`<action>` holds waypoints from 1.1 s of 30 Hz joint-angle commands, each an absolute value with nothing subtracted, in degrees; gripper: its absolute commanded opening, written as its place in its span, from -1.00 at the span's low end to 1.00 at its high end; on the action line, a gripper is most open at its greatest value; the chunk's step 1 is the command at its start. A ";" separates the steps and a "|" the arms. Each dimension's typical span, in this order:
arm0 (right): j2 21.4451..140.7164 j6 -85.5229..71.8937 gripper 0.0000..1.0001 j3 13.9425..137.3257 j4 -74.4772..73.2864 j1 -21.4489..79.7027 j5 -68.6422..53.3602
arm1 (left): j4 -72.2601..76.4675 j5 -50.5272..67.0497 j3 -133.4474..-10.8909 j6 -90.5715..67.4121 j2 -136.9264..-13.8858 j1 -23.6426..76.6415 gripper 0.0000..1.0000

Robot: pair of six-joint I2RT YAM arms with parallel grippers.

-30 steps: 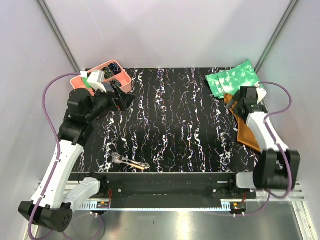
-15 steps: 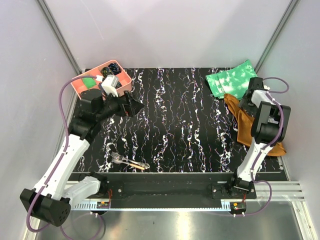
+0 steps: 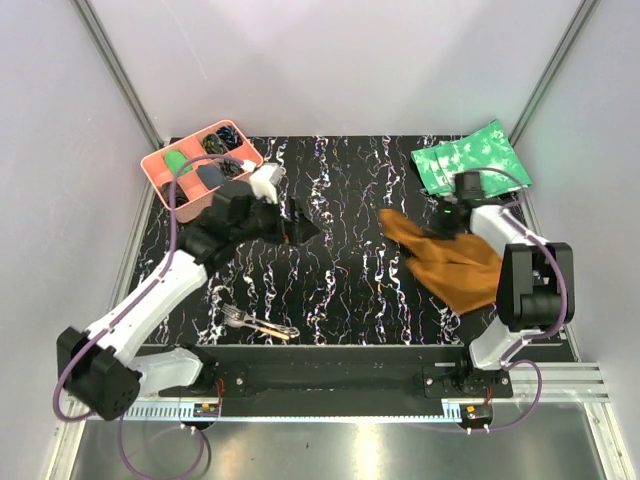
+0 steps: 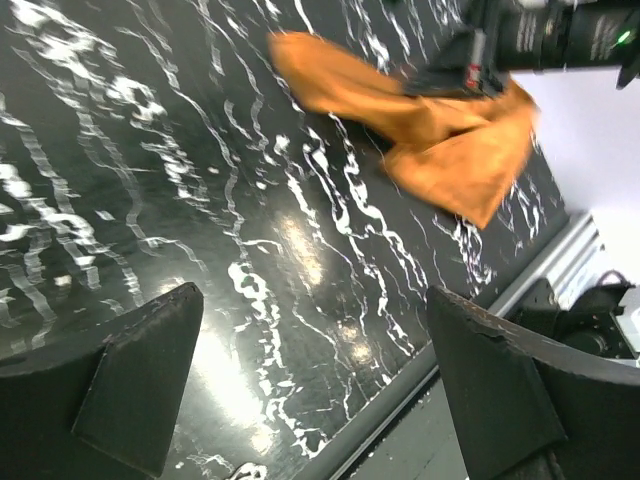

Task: Fold the napkin into a case and place the utensils inside
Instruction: Move the crumpled napkin to the corner of the board.

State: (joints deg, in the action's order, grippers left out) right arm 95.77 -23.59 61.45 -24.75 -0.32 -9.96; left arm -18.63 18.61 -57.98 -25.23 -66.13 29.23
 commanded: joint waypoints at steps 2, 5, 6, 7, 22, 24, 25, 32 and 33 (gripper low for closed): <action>93.35 -29.09 -0.94 63.36 -17.84 12.82 -30.58 | -12.14 12.84 -58.54 -27.24 -72.93 34.36 0.90; 87.92 -27.87 -0.38 63.63 -21.78 13.10 -19.25 | -10.02 10.29 -59.15 -28.12 -77.58 36.29 0.91; 86.24 -27.43 -0.13 63.46 -23.62 12.92 -13.68 | -10.11 9.33 -60.46 -27.95 -78.91 36.82 0.92; 84.83 -27.07 0.17 63.20 -27.04 12.75 -7.88 | -10.19 7.32 -61.16 -28.04 -80.49 37.87 0.92; 88.67 -23.99 0.38 60.91 -30.59 7.12 4.93 | -24.17 -5.37 -77.08 -28.22 -103.71 40.25 0.79; 91.57 -23.12 0.32 60.82 -29.53 7.21 3.43 | -23.65 -3.09 -75.33 -27.86 -104.41 40.69 0.76; 92.45 -22.85 0.32 60.82 -28.84 7.12 3.60 | -23.21 -2.64 -74.80 -27.69 -104.59 40.95 0.76; 97.30 -21.19 -0.19 62.40 -26.99 7.91 0.80 | -21.36 3.42 -74.27 -28.21 -109.50 42.98 0.74; 97.21 -20.92 -0.26 62.58 -26.46 8.26 0.27 | -20.75 3.78 -73.75 -28.47 -109.77 42.98 0.64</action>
State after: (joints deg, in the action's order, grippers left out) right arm 97.65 -22.63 59.57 -29.47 7.09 3.40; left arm -23.16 -0.64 -74.59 -28.36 -107.57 42.57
